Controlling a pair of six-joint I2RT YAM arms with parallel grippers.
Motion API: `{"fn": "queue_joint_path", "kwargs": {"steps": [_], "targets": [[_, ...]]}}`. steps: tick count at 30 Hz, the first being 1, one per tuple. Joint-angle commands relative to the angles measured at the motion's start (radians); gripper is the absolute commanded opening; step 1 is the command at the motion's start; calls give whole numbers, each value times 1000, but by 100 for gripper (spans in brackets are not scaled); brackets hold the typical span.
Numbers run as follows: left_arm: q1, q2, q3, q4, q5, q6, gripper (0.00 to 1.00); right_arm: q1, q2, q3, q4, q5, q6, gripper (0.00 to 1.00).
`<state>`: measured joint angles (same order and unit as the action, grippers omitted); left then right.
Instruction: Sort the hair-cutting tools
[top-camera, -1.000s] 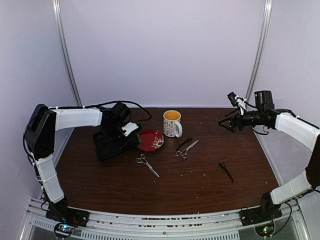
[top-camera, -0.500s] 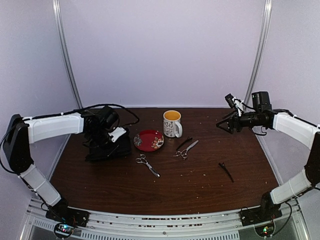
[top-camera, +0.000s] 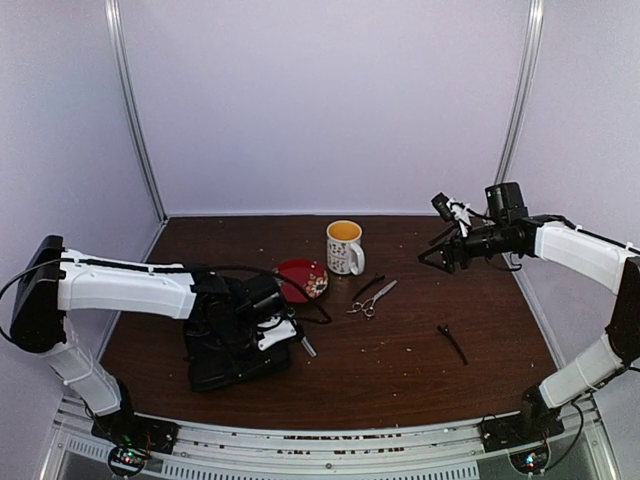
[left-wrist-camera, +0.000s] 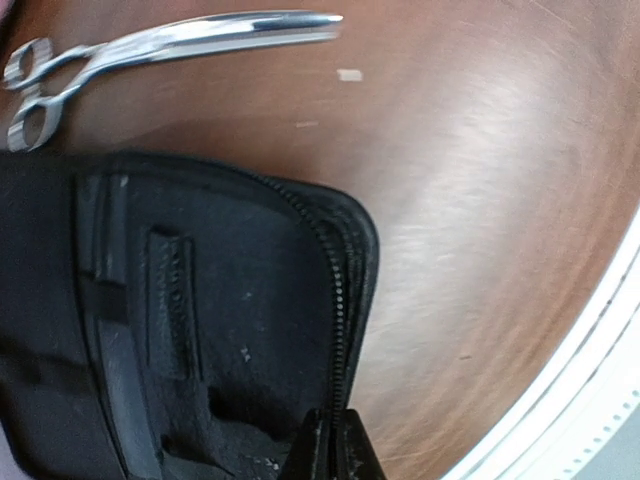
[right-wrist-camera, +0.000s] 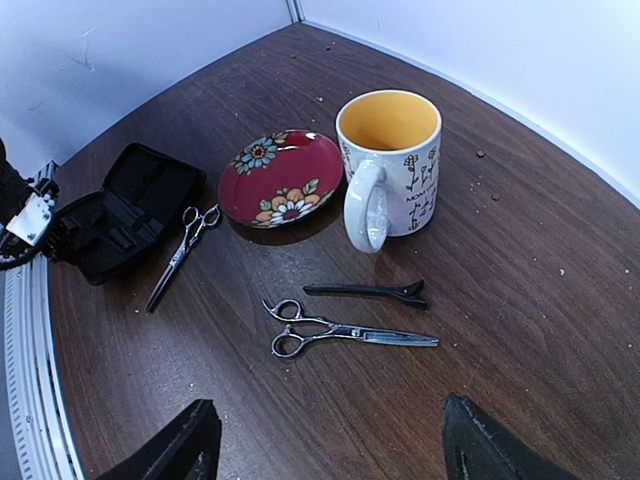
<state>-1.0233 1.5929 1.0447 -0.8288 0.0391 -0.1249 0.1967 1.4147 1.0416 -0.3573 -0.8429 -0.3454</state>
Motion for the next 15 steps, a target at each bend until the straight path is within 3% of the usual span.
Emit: {"fn": "queue_joint_path", "kwargs": {"steps": [1, 10, 15], "targets": [[-44, 37, -8, 80, 72, -15, 0, 16, 7, 28, -18, 24, -18, 78], [-83, 73, -25, 144, 93, 24, 2, 44, -5, 28, -17, 57, -6, 77], [-84, 13, 14, 116, -35, 1, 29, 111, -26, 47, -23, 151, 16, 77]]}}
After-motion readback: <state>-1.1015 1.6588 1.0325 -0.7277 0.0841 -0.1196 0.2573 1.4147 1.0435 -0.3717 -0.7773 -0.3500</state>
